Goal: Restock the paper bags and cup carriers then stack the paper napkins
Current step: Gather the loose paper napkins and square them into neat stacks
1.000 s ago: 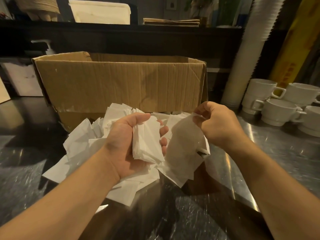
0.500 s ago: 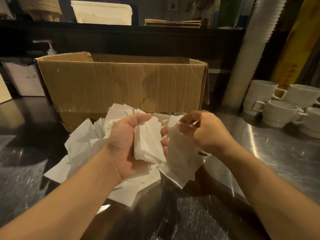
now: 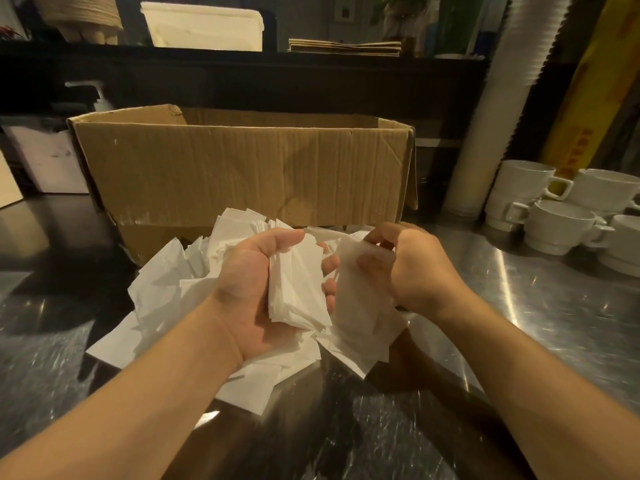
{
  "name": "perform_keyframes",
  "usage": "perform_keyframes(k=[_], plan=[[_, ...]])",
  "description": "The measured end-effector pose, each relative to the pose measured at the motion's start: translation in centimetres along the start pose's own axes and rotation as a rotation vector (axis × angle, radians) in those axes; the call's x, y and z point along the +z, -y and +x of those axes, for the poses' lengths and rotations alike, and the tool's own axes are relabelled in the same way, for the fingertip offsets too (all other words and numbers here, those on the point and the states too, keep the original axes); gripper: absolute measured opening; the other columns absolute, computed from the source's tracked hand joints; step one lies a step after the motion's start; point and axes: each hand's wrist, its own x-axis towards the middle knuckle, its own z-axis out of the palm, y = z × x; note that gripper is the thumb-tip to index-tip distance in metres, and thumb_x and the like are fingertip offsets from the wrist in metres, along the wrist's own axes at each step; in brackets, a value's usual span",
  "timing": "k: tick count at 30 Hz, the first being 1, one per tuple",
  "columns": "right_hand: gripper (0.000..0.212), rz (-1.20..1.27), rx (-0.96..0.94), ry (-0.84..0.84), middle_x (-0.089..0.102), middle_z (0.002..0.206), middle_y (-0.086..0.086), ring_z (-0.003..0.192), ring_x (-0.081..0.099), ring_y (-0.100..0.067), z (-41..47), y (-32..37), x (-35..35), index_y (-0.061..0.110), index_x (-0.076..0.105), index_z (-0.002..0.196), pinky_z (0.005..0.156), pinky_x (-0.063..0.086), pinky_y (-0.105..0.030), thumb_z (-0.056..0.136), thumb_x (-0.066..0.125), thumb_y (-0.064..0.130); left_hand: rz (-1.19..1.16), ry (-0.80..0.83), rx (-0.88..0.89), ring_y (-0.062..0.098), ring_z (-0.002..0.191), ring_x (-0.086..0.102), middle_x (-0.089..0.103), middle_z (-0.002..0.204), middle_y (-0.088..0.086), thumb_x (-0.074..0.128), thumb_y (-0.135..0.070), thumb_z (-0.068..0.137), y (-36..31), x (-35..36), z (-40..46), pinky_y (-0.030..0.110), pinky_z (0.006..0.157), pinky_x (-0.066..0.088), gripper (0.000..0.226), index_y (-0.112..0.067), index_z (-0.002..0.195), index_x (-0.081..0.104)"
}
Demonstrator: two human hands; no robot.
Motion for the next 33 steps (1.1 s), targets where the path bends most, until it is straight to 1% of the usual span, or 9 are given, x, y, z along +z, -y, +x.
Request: perform_keyframes(k=[7, 12, 14, 17, 20, 23, 26, 28, 33], plan=[[0.045, 0.163, 0.02, -0.045, 0.056, 0.121, 0.009, 0.104, 0.055, -0.012, -0.2, 0.1, -1.1, 0.022, 0.054, 0.141, 0.08, 0.051, -0.024, 0.098, 0.066, 0.019, -0.019, 0.006, -0.004, 0.027, 0.075, 0.058, 0.064, 0.109, 0.015, 0.059, -0.032, 0.085, 0.0, 0.1, 0.0, 0.039, 0.076, 0.046, 0.056, -0.006, 0.135, 0.059], [0.008, 0.572, -0.01, -0.18, 0.069, 0.091, -0.007, 0.086, 0.065, -0.024, -0.3, 0.8, -2.9, 0.012, 0.068, 0.087, 0.066, 0.058, -0.033, 0.093, 0.063, 0.012, -0.028, 0.017, 0.007, 0.028, 0.077, 0.057, 0.067, 0.108, 0.017, 0.059, -0.031, 0.085, -0.1, -0.3, 0.3, 0.04, 0.076, 0.048, 0.052, -0.005, 0.131, 0.058], [0.009, 0.818, 0.053, -0.084, 0.066, 0.099, -0.009, 0.095, 0.062, -0.026, -0.4, 0.9, -3.8, 0.01, 0.066, 0.085, 0.069, 0.056, -0.032, 0.087, 0.062, 0.018, -0.007, 0.009, 0.014, 0.029, 0.078, 0.06, 0.068, 0.105, 0.016, 0.059, -0.032, 0.085, 0.0, -0.3, 0.4, 0.04, 0.077, 0.05, 0.049, -0.006, 0.126, 0.062], [0.048, 1.026, 0.066, 0.266, 0.061, 0.108, -0.008, 0.098, 0.062, -0.026, -0.7, 0.9, -4.9, 0.008, 0.06, 0.113, 0.078, 0.055, -0.034, 0.07, 0.059, 0.029, 0.003, 0.018, 0.028, 0.033, 0.083, 0.064, 0.068, 0.104, 0.015, 0.062, -0.031, 0.083, 0.0, -0.3, 0.3, 0.046, 0.089, 0.051, 0.047, -0.003, 0.12, 0.068], [0.034, 0.98, -0.049, 0.472, 0.063, 0.093, -0.009, 0.082, 0.064, -0.021, -1.3, 1.7, -4.4, 0.004, 0.061, 0.103, 0.077, 0.054, -0.033, 0.074, 0.061, 0.021, 0.022, 0.069, 0.034, 0.035, 0.089, 0.068, 0.068, 0.109, 0.017, 0.062, -0.031, 0.087, 0.0, -0.3, 0.2, 0.05, 0.098, 0.051, 0.042, 0.001, 0.11, 0.075], [0.02, 0.833, -0.078, 0.458, 0.069, 0.095, -0.01, 0.087, 0.065, -0.027, -1.7, 2.3, -2.8, 0.005, 0.067, 0.091, 0.084, 0.051, -0.041, 0.078, 0.068, 0.02, 0.147, 0.144, 0.038, 0.034, 0.094, 0.07, 0.071, 0.111, 0.016, 0.055, -0.037, 0.093, 0.3, 0.1, -0.1, 0.048, 0.092, 0.056, 0.044, -0.004, 0.106, 0.081], [0.011, 0.703, -0.037, 0.378, 0.074, 0.094, -0.004, 0.09, 0.072, -0.024, -2.2, 2.8, -1.7, 0.014, 0.073, 0.086, 0.079, 0.061, -0.04, 0.088, 0.077, 0.023, 0.211, 0.153, 0.041, 0.035, 0.098, 0.068, 0.071, 0.114, 0.017, 0.051, -0.049, 0.1, 0.3, 0.0, 0.1, 0.051, 0.089, 0.058, 0.049, -0.012, 0.121, 0.077], [0.008, 0.685, -0.01, 0.353, 0.075, 0.093, 0.0, 0.086, 0.075, -0.022, -2.5, 3.1, -1.3, 0.016, 0.073, 0.095, 0.067, 0.062, -0.037, 0.09, 0.075, 0.022, 0.206, 0.238, 0.006, 0.041, 0.114, 0.06, 0.063, 0.127, 0.02, 0.058, -0.059, 0.097, 0.4, -0.4, 0.4, 0.06, 0.103, 0.048, 0.061, -0.016, 0.139, 0.065], [0.056, 0.487, -0.123, 0.366, 0.06, 0.121, 0.013, 0.107, 0.066, -0.014, -2.1, 3.2, -1.4, 0.042, 0.052, 0.133, 0.089, 0.061, -0.034, 0.084, 0.08, 0.041, 0.262, 0.246, -0.027, 0.031, 0.086, 0.066, 0.067, 0.106, 0.018, 0.082, -0.037, 0.073, 0.3, -0.5, 0.1, 0.046, 0.079, 0.053, 0.059, -0.021, 0.128, 0.068]])
